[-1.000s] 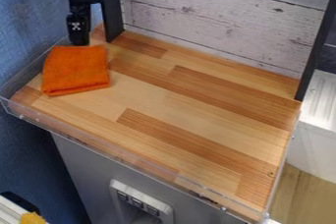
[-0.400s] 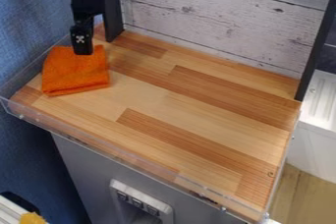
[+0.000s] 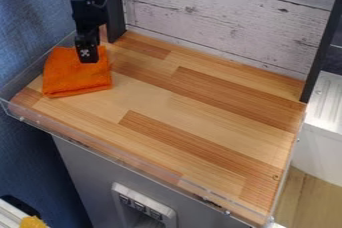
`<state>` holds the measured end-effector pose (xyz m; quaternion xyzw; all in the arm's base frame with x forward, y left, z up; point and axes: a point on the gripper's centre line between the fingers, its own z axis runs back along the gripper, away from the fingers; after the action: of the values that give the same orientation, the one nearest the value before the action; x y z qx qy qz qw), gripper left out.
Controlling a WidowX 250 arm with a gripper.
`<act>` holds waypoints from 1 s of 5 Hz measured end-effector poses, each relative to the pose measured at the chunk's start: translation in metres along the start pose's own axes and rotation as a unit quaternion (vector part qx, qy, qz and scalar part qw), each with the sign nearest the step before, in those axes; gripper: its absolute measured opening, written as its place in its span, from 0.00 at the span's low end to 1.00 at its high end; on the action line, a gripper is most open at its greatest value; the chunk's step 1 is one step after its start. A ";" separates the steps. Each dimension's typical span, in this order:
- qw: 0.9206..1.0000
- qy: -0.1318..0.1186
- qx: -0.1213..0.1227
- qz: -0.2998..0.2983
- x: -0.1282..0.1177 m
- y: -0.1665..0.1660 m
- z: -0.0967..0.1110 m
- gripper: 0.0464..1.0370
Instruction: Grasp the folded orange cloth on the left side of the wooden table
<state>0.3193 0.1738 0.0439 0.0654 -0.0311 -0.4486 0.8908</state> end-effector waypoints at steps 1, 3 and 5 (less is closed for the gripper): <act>0.999 -0.032 0.003 0.006 -0.006 -0.009 -0.013 0.34; 0.996 -0.085 -0.019 0.022 -0.004 -0.019 -0.021 0.02; 0.988 -0.100 -0.085 0.086 0.001 -0.027 -0.025 0.01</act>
<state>0.3014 0.1596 0.0157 -0.0587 -0.0873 -0.3755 0.9208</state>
